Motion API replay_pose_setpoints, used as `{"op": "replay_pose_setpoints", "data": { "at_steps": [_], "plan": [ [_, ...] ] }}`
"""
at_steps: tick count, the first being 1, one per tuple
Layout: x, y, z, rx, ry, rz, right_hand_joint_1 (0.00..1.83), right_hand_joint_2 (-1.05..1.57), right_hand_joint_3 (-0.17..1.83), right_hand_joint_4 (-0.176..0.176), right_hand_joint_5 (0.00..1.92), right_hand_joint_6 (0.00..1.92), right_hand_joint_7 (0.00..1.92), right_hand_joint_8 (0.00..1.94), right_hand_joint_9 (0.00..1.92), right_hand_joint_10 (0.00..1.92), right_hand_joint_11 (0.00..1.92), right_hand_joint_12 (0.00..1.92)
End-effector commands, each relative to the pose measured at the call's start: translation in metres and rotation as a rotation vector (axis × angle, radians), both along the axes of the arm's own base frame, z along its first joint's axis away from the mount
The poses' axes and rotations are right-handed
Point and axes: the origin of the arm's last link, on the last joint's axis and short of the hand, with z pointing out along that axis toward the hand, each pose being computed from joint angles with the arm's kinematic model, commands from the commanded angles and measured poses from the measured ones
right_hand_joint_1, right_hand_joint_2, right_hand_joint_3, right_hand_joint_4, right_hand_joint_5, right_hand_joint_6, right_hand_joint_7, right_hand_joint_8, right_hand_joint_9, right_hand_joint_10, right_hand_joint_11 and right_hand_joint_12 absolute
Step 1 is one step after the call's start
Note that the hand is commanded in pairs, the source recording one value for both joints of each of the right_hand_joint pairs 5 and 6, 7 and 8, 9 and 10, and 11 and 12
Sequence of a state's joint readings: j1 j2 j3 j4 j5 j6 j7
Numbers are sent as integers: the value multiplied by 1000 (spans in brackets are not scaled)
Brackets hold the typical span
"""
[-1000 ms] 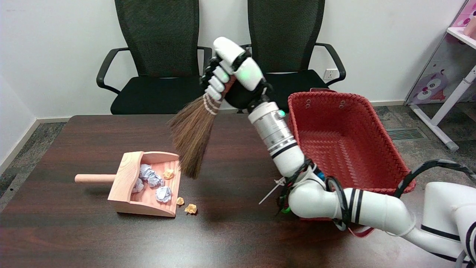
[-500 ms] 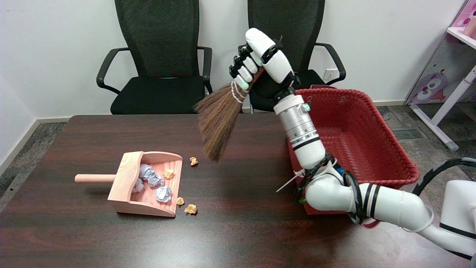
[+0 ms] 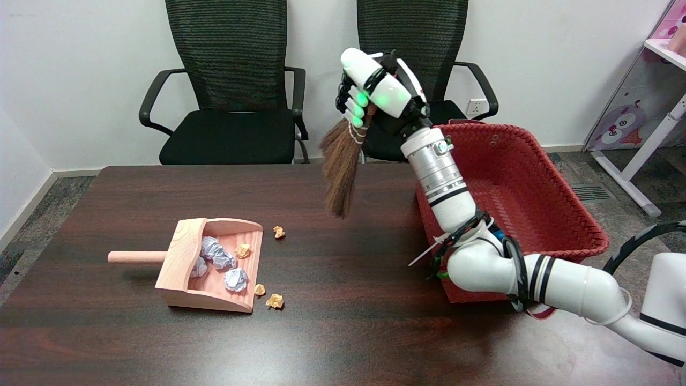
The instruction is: Sweep the paper ball into the dustpan.
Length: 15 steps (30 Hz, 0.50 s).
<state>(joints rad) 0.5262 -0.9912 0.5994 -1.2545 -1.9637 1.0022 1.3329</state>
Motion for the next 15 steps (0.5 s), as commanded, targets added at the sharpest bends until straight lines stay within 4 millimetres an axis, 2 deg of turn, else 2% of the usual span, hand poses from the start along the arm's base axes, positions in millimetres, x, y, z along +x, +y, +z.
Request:
{"op": "replay_pose_setpoints", "data": {
  "at_steps": [1, 6, 10, 15],
  "plan": [
    [28, 3, -22, -252, 525, 89, 915, 1571, 911, 2, 1920, 1920, 1920, 1920, 1920, 1920, 1920, 1920],
    [31, 6, -48, -163, 538, 80, 915, 1571, 901, 2, 1920, 1920, 1920, 1920, 1920, 1920, 1920, 1920],
    [28, 7, -77, -92, 536, 76, 915, 1571, 950, 2, 1920, 1920, 1920, 1920, 1920, 1920, 1920, 1920],
    [29, 8, -102, -92, 572, 92, 915, 1571, 943, 2, 1920, 1920, 1920, 1920, 1920, 1920, 1920, 1920]
  ]
}}
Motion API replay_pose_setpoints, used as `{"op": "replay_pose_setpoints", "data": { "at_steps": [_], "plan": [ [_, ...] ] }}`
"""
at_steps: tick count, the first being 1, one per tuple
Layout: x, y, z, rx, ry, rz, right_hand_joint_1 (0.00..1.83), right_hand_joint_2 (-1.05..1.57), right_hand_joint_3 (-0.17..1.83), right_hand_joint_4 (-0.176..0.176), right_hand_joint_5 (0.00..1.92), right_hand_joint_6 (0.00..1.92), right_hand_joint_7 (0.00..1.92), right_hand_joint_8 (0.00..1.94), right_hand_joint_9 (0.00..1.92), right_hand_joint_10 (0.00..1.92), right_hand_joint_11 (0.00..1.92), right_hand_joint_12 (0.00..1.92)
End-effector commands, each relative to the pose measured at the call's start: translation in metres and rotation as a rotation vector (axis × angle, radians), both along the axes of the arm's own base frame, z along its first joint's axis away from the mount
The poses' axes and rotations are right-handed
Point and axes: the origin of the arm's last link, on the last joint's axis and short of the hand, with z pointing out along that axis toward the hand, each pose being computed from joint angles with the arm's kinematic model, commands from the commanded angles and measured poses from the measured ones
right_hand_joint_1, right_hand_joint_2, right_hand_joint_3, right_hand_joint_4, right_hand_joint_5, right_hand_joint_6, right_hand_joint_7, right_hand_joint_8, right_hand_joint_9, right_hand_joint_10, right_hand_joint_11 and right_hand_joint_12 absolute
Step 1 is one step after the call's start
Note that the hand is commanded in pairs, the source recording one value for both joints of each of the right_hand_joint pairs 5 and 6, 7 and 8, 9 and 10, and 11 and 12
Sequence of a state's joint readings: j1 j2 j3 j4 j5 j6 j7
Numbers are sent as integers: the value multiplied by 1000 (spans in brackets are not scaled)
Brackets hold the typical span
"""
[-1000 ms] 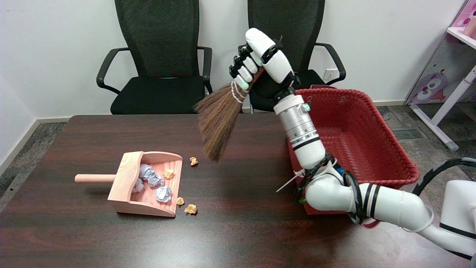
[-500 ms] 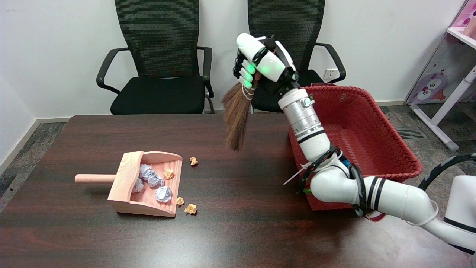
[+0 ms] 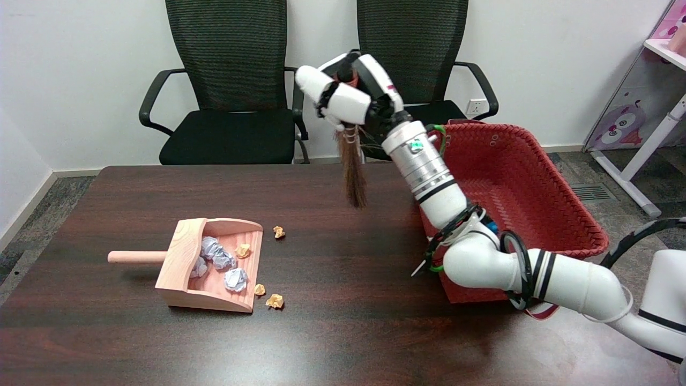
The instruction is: Sweep the paper ball into the dustpan.
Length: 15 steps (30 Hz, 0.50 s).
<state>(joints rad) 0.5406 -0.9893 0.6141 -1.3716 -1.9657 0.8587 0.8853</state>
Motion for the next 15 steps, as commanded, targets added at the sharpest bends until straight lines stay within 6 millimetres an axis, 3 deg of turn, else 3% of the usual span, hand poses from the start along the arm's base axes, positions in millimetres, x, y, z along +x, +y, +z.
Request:
{"op": "replay_pose_setpoints", "data": {
  "at_steps": [1, 6, 15],
  "plan": [
    [12, 7, -78, 36, 225, 35, 916, 1571, 933, 2, 1920, 1920, 1920, 1920, 1920, 1920, 1920, 1920],
    [16, 0, -91, 9, 287, 59, 916, 1571, 869, 2, 1920, 1920, 1920, 1920, 1920, 1920, 1920, 1920],
    [-6, -17, -112, 29, 411, 13, 916, 1571, 684, 1, 1920, 1920, 1920, 1920, 1920, 1920, 1920, 1920]
  ]
}}
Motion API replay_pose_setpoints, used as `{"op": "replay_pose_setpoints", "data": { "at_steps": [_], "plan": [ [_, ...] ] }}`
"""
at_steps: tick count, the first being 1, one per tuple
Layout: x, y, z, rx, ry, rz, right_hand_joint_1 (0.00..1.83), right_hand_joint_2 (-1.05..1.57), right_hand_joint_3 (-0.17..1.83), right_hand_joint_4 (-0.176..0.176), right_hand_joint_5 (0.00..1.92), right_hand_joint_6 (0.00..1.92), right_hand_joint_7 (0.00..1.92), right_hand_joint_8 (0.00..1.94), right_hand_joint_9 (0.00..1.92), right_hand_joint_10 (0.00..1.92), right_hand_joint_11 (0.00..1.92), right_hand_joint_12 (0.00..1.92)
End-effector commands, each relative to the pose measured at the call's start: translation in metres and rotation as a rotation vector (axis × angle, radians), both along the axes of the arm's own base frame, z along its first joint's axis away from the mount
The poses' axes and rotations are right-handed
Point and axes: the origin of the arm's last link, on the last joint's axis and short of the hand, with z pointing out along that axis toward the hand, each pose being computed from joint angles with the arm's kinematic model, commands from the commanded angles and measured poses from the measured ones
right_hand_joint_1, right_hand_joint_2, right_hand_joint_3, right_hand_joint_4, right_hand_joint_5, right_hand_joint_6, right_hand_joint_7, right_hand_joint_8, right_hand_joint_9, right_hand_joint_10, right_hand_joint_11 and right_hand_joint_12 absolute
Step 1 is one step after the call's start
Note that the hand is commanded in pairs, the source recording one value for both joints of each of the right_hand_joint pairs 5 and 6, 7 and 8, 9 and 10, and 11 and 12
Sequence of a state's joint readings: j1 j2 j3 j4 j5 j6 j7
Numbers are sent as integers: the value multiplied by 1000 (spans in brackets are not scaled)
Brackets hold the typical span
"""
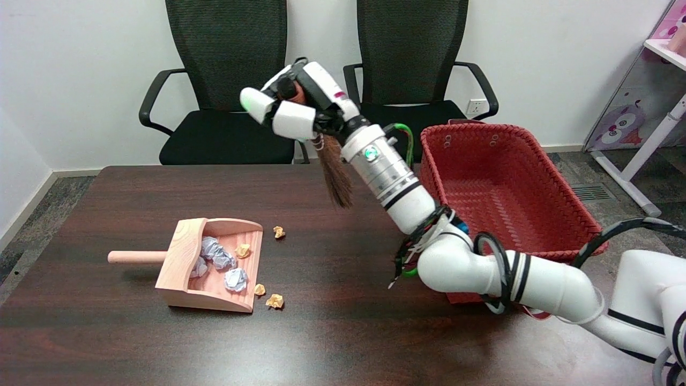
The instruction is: Sweep the paper ball into the dustpan.
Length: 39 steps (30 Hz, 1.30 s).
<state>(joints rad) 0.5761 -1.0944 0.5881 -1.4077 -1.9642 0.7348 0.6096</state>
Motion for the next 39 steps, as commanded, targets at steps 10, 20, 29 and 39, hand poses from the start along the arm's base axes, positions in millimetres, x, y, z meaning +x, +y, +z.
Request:
{"op": "replay_pose_setpoints", "data": {
  "at_steps": [10, 20, 29, 39],
  "plan": [
    [-45, -32, -76, 121, 205, -195, 914, 1571, 593, 0, 1920, 1920, 1920, 1920, 1920, 1920, 1920, 1920],
    [-84, -36, -90, 183, 160, -369, 914, 1571, 625, 0, 1920, 1920, 1920, 1920, 1920, 1920, 1920, 1920],
    [-87, -35, -96, 190, 153, -379, 914, 1571, 663, -1, 1920, 1920, 1920, 1920, 1920, 1920, 1920, 1920],
    [-99, -42, -83, 144, 255, -365, 913, 1571, 719, -1, 1920, 1920, 1920, 1920, 1920, 1920, 1920, 1920]
  ]
}}
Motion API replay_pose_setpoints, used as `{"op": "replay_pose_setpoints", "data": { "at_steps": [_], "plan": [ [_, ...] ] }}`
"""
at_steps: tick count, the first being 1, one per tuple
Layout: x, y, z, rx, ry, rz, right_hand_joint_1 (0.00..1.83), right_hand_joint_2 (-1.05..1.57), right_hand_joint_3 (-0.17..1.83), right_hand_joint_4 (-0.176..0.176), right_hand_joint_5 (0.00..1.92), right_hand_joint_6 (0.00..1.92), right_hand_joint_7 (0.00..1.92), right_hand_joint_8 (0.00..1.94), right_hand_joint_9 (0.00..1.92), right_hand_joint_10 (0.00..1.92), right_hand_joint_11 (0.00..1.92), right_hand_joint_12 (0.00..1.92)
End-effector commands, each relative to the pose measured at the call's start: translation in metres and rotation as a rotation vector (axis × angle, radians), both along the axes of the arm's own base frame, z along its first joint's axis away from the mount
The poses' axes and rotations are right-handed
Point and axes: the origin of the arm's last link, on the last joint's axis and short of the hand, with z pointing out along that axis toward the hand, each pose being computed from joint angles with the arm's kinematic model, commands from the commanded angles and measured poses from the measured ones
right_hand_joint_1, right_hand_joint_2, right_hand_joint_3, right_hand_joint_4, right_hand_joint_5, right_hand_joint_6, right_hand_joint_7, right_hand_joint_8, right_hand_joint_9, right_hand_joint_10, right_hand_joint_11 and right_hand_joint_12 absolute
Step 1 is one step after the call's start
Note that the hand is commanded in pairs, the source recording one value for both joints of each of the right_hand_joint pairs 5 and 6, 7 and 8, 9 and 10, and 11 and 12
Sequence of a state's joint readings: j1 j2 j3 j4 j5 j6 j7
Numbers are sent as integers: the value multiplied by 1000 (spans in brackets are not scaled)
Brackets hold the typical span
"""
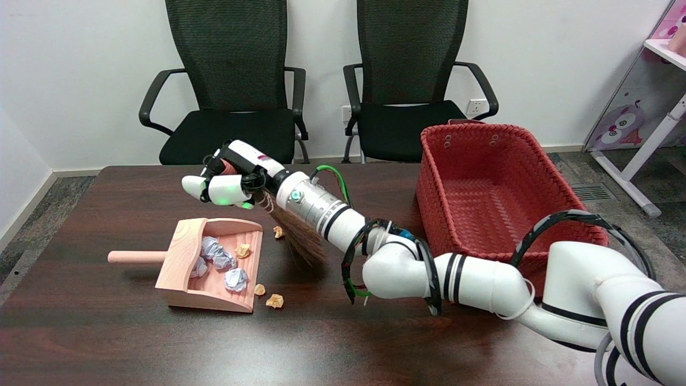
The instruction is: Sweep the paper ball into the dustpan.
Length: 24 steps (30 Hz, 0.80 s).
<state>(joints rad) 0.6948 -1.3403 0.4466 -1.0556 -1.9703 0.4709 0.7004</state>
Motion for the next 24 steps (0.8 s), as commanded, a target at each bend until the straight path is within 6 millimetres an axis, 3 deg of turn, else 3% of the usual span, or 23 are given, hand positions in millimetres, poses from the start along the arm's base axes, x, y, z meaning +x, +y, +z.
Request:
{"op": "replay_pose_setpoints", "data": {
  "at_steps": [1, 12, 24],
  "plan": [
    [-24, -9, 4, -5, 113, -34, 913, 1571, 723, -1, 1920, 1920, 1920, 1920, 1920, 1920, 1920, 1920],
    [-10, -13, 5, 7, 131, 9, 915, 1571, 704, -1, 1920, 1920, 1920, 1920, 1920, 1920, 1920, 1920],
    [-28, -11, 3, 33, 44, -143, 915, 1571, 650, -1, 1920, 1920, 1920, 1920, 1920, 1920, 1920, 1920]
  ]
}}
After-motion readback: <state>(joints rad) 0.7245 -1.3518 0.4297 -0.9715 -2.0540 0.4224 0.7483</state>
